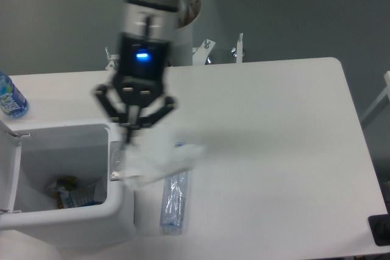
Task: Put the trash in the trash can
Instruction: 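Carry the tissue over the white bin and open the gripper, then move the gripper over the clear plastic bottle and lower it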
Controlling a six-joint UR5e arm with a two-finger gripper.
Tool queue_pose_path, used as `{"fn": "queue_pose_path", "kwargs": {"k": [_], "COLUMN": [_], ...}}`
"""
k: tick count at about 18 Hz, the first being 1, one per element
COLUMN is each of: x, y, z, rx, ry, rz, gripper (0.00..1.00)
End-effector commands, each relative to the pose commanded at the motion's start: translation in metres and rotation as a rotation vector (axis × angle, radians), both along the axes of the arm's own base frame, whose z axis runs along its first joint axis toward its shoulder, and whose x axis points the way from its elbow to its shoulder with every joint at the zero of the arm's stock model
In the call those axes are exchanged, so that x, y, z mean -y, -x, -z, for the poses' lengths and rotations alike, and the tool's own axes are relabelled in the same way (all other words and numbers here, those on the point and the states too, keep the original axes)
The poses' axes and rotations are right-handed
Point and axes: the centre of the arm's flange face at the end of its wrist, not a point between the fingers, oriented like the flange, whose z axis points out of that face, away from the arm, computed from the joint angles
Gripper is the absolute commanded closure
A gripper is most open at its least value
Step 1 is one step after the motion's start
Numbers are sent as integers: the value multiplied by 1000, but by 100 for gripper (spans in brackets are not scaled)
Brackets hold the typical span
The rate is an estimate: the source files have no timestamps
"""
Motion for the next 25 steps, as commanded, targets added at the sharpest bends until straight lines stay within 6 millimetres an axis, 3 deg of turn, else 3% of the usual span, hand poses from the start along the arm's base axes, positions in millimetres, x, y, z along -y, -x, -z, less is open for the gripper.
{"fn": "queue_pose_path", "kwargs": {"k": [2, 3, 5, 6, 8, 11, 13, 15, 21, 23, 25], "x": [-1, -1, -1, -2, -1, 4, 13, 28, 76, 71, 65], "y": [-15, -17, -16, -15, -14, 4, 31, 75, 174, 187, 199], "z": [1, 2, 0, -3, -11, -15, -14, -11, 35, 61, 100], "rx": [7, 5, -3, -3, 8, 27, 33, 45, 95, 114, 154], "ry": [4, 6, 3, -2, -13, -19, -19, -15, 51, 91, 144], "rz": [17, 20, 20, 14, -7, -57, -106, -190, -356, -363, -369], "gripper": [100, 82, 15, 5, 0, 0, 0, 0, 0, 0, 0]}}
